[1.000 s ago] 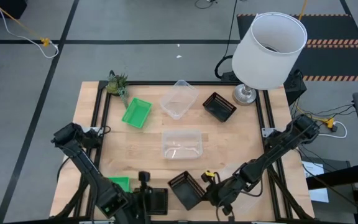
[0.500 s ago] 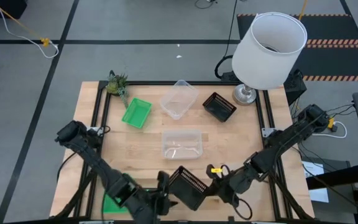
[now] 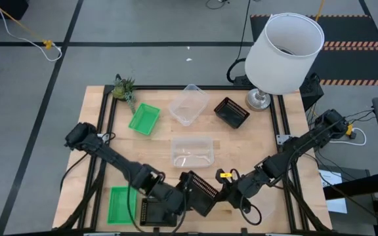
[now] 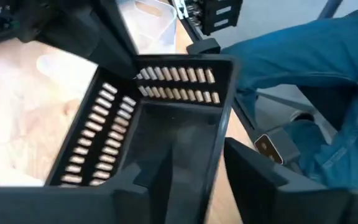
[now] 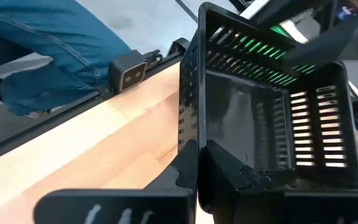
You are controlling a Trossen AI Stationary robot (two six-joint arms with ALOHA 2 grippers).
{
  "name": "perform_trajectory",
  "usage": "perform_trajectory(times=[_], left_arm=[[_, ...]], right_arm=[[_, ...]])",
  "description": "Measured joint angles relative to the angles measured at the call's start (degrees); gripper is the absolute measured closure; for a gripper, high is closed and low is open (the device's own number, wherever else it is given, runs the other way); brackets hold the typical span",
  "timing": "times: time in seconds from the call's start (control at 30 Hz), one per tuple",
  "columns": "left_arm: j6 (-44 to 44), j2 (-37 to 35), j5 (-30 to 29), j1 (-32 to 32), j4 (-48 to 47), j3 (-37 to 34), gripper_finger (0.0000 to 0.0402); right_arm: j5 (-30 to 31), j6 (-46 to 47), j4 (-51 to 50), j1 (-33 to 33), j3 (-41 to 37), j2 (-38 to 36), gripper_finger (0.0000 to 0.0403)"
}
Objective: Stack baskets by color
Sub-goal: Stack the bottom right black bin on the bottom left black bin
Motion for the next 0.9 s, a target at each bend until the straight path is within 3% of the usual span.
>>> perform_trajectory(times=[0.43, 0.73, 0.9], left_arm=[[2.1, 0.5, 1.6, 0.4, -3.4, 0.0, 0.0383], [2.8, 0.5, 1.7, 0.5, -3.7, 0.0, 0.0382], [-1.9, 0.5, -1.3, -0.8, -7.1, 0.0, 0.0394]], right_arm=[[-1.5, -0.2, -0.7, -0.2, 0.0, 0.0, 0.0394], [-1.4, -0.3, -0.8, -0.2, 0.0, 0.0, 0.0392], [0.5, 2.7, 2.5, 0.0, 0.0, 0.0, 0.0350]])
